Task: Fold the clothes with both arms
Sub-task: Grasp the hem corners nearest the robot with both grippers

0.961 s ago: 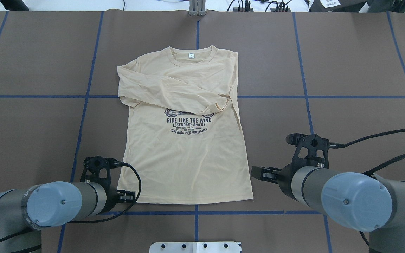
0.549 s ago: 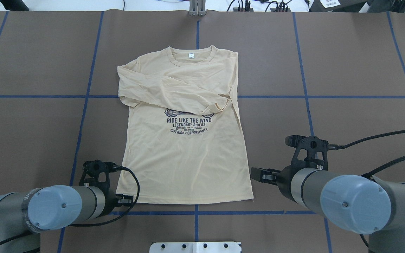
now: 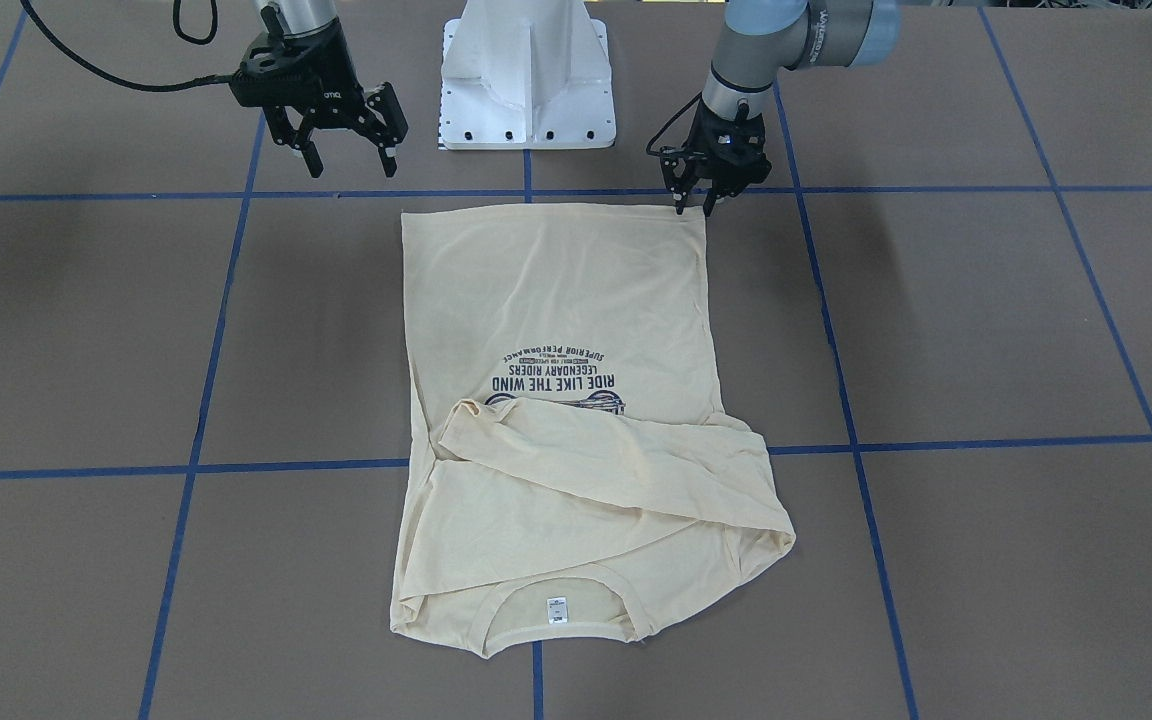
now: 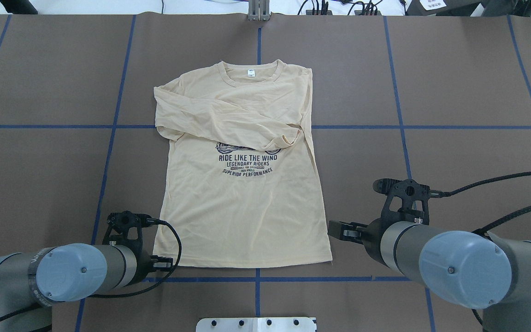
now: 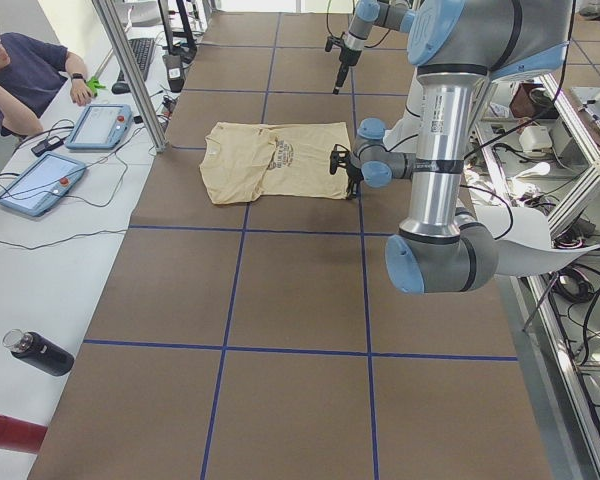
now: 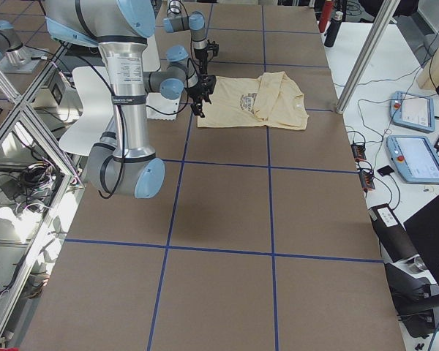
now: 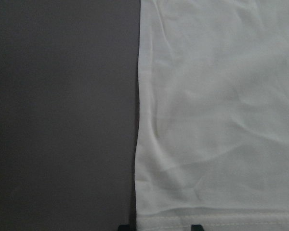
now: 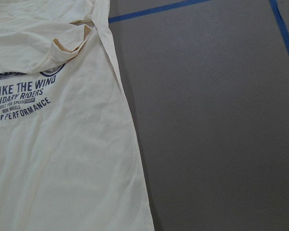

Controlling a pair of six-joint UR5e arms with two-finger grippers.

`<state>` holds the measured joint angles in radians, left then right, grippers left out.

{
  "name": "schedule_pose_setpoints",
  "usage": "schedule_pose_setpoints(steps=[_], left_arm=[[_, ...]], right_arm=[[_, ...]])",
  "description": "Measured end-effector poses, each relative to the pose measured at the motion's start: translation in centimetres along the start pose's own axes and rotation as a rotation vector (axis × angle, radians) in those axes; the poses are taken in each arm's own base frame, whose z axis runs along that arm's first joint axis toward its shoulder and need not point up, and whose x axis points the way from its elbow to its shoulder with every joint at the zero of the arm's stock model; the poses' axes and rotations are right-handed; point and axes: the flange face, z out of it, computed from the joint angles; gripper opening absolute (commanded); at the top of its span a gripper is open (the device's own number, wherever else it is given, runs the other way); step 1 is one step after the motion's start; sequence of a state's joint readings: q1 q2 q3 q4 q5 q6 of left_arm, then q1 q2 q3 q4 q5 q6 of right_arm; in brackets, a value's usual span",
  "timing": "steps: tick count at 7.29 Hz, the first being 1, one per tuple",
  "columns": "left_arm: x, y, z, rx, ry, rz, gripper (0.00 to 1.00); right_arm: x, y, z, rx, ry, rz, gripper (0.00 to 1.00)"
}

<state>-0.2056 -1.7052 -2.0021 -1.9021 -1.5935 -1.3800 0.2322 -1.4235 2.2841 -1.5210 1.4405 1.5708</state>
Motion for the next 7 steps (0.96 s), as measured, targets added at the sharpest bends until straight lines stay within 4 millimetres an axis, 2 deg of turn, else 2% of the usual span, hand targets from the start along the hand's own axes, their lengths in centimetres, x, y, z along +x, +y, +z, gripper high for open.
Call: schedule_pose_setpoints(steps=[2,4,6,7], left_arm=[[0.2,0.0,-0.4,0.003,0.009,0.000,0.00],[0.4,-0.1,-1.0,0.007,0.020,0.000,0.00],[0.4,-0.2,-1.1,0.008,0.021,0.000,0.00],[0.4,-0.2,-1.1,0.008,0.021,0.001,0.00]], right_arm=[[0.0,0.2,0.1,-0.001,0.002,-0.003,0.99],[-0.2,1.7,1.3,0.004,0.015,-0.006,0.89],[-1.5,4.8,4.0,0.034,0.032,0.038,0.54],[-2.9,6.2,5.2,0.055,0.029,0.054,0.47]])
